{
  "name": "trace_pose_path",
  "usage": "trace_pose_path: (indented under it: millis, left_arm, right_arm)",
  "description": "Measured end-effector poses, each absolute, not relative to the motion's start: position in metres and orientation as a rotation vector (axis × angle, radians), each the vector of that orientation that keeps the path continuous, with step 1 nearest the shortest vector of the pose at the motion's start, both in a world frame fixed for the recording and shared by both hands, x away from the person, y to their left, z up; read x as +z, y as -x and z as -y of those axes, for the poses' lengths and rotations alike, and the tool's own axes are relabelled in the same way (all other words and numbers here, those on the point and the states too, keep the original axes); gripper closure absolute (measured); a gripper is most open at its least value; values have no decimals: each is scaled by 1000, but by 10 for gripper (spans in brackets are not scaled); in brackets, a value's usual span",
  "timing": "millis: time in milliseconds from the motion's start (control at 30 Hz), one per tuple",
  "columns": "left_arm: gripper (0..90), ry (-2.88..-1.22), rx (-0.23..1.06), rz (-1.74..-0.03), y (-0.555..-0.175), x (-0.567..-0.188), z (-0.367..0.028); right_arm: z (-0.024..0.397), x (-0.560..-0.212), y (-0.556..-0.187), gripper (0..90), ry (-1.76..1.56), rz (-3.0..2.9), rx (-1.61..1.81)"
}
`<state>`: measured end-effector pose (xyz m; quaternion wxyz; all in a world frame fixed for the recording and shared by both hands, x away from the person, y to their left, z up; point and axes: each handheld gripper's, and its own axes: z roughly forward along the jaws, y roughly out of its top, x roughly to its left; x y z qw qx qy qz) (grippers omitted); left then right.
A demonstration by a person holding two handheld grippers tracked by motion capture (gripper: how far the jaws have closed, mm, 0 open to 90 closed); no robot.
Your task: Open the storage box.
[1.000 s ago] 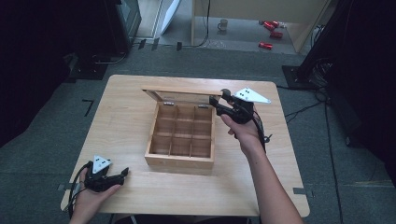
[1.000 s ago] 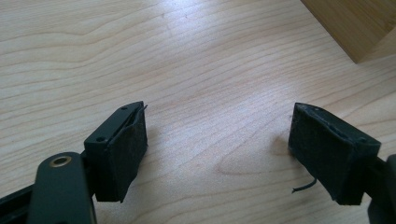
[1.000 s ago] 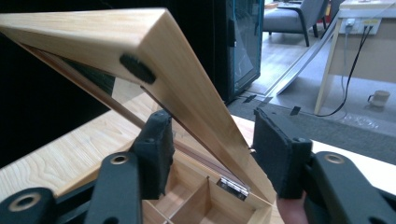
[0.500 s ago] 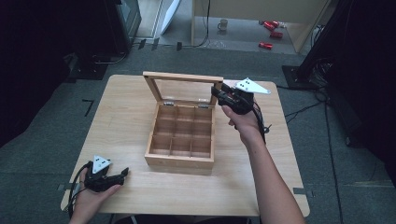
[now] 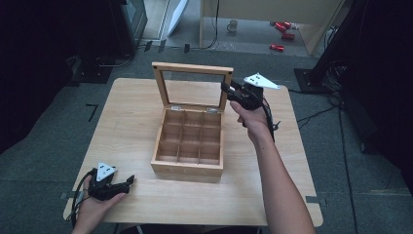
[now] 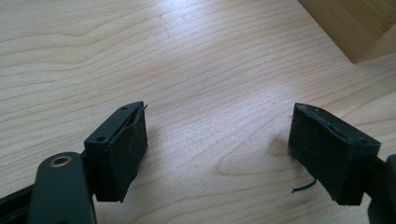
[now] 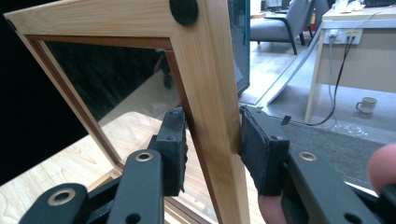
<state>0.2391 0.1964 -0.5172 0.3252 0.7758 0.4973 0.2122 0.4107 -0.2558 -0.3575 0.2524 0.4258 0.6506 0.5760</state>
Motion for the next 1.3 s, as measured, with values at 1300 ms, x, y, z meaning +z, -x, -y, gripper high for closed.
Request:
trace_pose_path:
  millis: [1300]
  left_arm:
    - [202, -2039, 555, -1293, -239, -517, -196]
  right_arm:
    - [247, -400, -468, 671, -1358, -1652, 1496]
